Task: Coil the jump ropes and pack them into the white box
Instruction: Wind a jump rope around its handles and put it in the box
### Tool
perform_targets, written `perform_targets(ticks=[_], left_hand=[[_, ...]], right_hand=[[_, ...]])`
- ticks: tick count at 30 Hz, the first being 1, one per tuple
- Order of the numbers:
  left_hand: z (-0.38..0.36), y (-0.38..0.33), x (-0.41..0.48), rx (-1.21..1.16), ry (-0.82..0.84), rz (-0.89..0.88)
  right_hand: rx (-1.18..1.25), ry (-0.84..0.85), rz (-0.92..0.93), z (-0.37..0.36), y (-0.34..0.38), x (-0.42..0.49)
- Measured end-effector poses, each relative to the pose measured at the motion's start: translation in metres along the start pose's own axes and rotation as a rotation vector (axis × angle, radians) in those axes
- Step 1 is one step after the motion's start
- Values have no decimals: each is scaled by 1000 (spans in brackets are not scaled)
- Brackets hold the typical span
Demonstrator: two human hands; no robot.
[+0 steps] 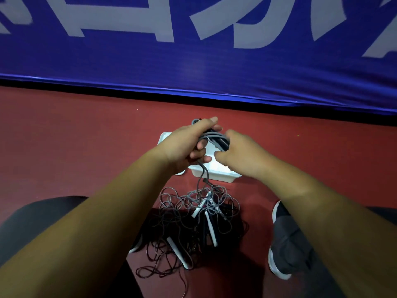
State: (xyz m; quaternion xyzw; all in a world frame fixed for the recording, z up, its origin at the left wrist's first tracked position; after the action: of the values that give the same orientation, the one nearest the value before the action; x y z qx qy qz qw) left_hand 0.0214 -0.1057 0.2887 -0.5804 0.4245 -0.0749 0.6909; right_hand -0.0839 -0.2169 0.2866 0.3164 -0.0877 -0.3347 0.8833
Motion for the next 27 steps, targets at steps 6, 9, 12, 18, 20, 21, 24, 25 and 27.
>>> perform_targets(ticks=[6,9,12,18,20,21,24,25,27], left_hand=[[-5,1,6,-186,-91,-1],[-3,-1,9,-203,-126,-9],[-1,-1,13,-211,-134,-6],[-4,1,15,-161,-89,-28],[-4,0,15,-96,-82,-62],[-3,-2,15,-31,-90,-96],[2,-12,11,258,-110,-231],[2,-14,10,324,-92,-256],[0,-14,8,391,-3,-274]], right_hand=[[69,11,-23,6,6,-1],[179,104,-58,8,9,-3],[233,146,-82,11,9,-4],[35,14,-31,11,3,0],[37,-15,-34,14,0,1],[40,-23,-37,15,-1,2],[19,-73,-49,22,-4,4],[17,-92,-63,24,-6,5],[25,-121,-98,27,-10,7]])
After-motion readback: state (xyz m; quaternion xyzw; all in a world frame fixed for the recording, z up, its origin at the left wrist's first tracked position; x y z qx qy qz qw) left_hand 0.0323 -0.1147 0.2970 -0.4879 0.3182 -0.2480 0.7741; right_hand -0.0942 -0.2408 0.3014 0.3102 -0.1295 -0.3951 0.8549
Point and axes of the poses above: each hand's wrist, its own x-axis towards the middle knuckle, its own z-axis out of the back of the hand, y = z × x, the point moved 5 cm from there along x, towards the middle knuckle, and after that the axes turned 14 degrees about -y, right-handed, at the moved point
